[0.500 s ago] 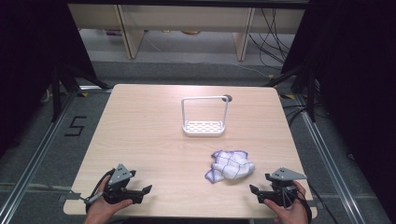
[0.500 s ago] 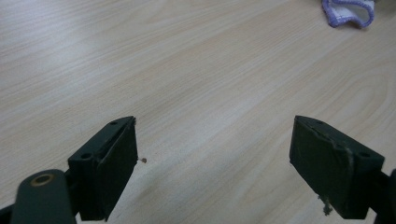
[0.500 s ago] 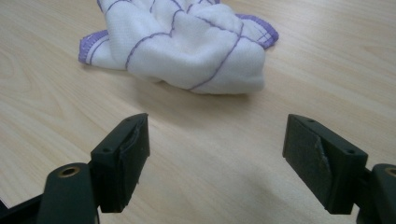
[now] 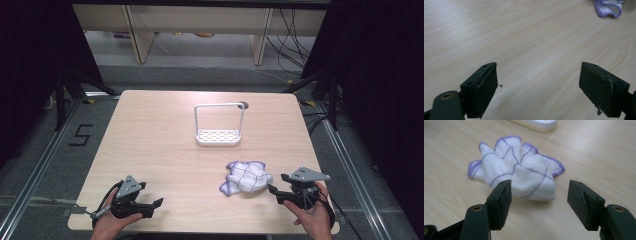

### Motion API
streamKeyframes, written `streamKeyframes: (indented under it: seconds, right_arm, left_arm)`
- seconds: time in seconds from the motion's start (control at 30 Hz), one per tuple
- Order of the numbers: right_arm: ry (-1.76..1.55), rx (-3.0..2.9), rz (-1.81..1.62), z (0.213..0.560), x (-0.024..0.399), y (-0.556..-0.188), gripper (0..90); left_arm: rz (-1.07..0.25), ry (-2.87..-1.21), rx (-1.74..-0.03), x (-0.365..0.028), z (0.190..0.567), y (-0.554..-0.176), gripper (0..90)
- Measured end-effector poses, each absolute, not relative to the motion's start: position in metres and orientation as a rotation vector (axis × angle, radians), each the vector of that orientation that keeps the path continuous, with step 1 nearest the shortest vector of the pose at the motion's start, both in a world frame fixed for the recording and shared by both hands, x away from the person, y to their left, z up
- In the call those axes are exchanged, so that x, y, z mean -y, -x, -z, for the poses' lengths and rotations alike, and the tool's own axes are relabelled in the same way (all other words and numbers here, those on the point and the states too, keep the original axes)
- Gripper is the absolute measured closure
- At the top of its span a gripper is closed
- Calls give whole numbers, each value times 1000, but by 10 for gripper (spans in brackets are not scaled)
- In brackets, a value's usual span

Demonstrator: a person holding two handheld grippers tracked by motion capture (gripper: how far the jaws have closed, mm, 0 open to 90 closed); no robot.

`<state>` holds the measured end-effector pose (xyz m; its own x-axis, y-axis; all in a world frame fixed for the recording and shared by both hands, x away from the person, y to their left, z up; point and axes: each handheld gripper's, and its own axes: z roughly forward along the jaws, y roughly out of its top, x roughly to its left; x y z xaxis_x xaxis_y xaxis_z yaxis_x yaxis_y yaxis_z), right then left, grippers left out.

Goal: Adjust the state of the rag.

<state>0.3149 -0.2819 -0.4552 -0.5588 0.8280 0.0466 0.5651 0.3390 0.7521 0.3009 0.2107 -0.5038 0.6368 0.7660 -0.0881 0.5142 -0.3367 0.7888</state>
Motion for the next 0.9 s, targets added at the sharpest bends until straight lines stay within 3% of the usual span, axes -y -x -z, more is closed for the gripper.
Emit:
streamKeyframes:
  seconds: [0.3,0.9]
  right_arm:
    - [-1172,-2284,-1081,446,269,-332,399]
    - [-1056,-2386,-1062,448,225,-369,537]
  left_arm:
    - [-382,-1972,-1012,-208,504,-300,149]
    - [-375,-2018,-986,-210,502,-301,149]
